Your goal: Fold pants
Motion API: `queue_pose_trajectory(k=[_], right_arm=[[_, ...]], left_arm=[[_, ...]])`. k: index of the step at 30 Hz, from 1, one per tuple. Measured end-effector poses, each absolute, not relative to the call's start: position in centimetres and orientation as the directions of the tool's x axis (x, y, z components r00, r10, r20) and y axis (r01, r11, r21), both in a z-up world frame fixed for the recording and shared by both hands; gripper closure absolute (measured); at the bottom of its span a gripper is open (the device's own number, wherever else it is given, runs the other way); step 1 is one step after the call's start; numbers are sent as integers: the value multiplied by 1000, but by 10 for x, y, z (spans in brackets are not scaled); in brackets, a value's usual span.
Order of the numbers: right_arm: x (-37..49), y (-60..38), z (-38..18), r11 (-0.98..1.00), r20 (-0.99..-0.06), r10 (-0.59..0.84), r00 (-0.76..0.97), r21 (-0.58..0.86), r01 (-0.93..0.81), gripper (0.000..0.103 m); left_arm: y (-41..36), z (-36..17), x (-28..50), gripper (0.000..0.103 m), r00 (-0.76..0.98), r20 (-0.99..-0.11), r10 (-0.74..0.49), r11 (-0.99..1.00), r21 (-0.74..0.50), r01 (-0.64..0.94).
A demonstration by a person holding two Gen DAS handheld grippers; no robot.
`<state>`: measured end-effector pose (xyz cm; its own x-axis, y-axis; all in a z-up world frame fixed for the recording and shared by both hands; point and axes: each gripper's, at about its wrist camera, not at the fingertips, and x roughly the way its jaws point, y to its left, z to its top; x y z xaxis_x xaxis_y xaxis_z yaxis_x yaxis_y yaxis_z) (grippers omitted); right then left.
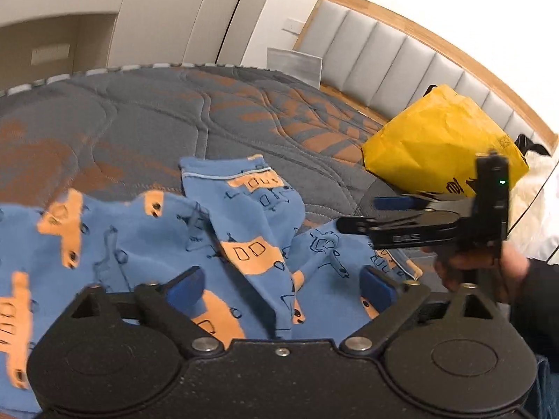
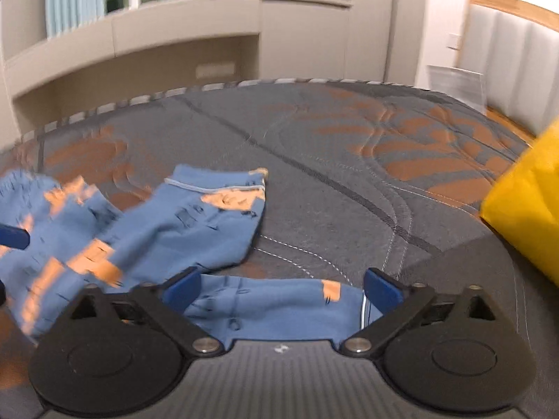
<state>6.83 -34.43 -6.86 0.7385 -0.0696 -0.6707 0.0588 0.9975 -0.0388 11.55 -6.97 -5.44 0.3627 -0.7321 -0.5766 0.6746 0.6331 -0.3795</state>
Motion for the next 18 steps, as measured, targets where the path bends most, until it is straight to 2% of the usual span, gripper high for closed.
queue_pose_trajectory(k=[1,3,6,8,10,11,13,15,17,18], right_arm=[[76,-347,-72,999,-685,-31,728,-40,6,21],[90,-345,-79,993,-720,78,689,-4,-117,28],[100,-334,-78,955,-756,166,633,-38,-296,39],[106,-327,-74,927,-781,176,600,-74,-368,47],[113,-321,-73,907,-802,193,565,-73,-414,52],[117,-316,-73,898,-814,196,547,-74,-433,57],[121,-307,-74,878,-835,198,513,-82,-472,60],[124,-303,-75,865,-849,207,487,-74,-496,69],[126,-299,-78,865,-857,201,475,-73,-497,87],[127,-297,-79,864,-861,187,473,-85,-496,91]], left_arm=[[-71,-57,118,20,350,-574,-740,621,-385,683],[-73,-63,121,29,334,-571,-750,606,-392,692],[-73,-69,128,52,314,-561,-766,596,-435,675],[-74,-73,134,83,305,-563,-768,599,-465,652],[-72,-78,140,102,306,-566,-765,611,-491,621],[-69,-79,141,103,312,-560,-768,614,-504,607],[-63,-79,144,103,332,-535,-777,615,-534,580],[-58,-77,148,103,342,-512,-788,608,-565,557],[-57,-76,149,103,342,-505,-793,604,-578,549],[-57,-75,148,103,345,-506,-791,607,-572,552]])
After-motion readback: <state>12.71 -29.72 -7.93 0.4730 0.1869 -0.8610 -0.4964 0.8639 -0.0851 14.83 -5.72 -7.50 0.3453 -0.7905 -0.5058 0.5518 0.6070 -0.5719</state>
